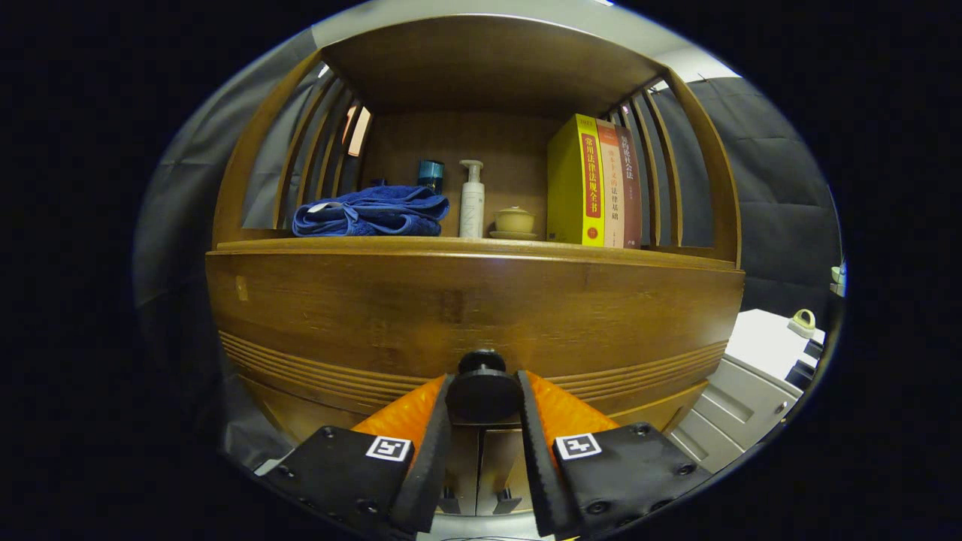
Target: Pull open the drawer, take out the items inside it, and place them on the countertop above the cabinet.
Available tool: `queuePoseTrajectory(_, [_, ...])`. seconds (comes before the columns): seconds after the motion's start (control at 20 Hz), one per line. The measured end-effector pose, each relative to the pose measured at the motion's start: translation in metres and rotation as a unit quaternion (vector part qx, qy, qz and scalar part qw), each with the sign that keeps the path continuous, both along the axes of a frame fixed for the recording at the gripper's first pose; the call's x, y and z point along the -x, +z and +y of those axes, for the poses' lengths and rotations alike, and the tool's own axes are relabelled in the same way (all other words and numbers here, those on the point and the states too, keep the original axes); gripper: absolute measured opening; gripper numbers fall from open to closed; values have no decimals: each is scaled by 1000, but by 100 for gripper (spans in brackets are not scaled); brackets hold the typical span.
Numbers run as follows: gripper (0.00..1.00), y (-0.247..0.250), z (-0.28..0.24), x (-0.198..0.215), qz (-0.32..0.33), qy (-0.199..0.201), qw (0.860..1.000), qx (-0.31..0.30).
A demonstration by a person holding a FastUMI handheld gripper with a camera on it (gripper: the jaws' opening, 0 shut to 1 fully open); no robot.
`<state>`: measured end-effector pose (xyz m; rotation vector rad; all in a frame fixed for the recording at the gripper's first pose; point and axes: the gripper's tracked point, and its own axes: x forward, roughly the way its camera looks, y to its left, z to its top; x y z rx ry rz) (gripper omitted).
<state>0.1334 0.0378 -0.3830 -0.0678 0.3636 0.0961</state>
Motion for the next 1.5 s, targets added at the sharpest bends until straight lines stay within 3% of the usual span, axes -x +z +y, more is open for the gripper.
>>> queuePoseTrajectory(0.1, [57, 5, 1, -1, -5, 1, 1000, -5])
queuePoseTrajectory(0.45, [43, 5, 1, -6, -5, 3, 1000, -17])
queuePoseTrajectory(0.6, [43, 10, -3, -6, -11, -4, 1000, -19])
queuePoseTrajectory(0.8, [43, 24, -8, 26, -12, -14, 1000, -24])
queuePoseTrajectory(0.85, [36, 27, -8, 36, -11, -12, 1000, -22])
queuePoseTrajectory(1.5, [36, 54, -22, 152, 38, -13, 999, -18])
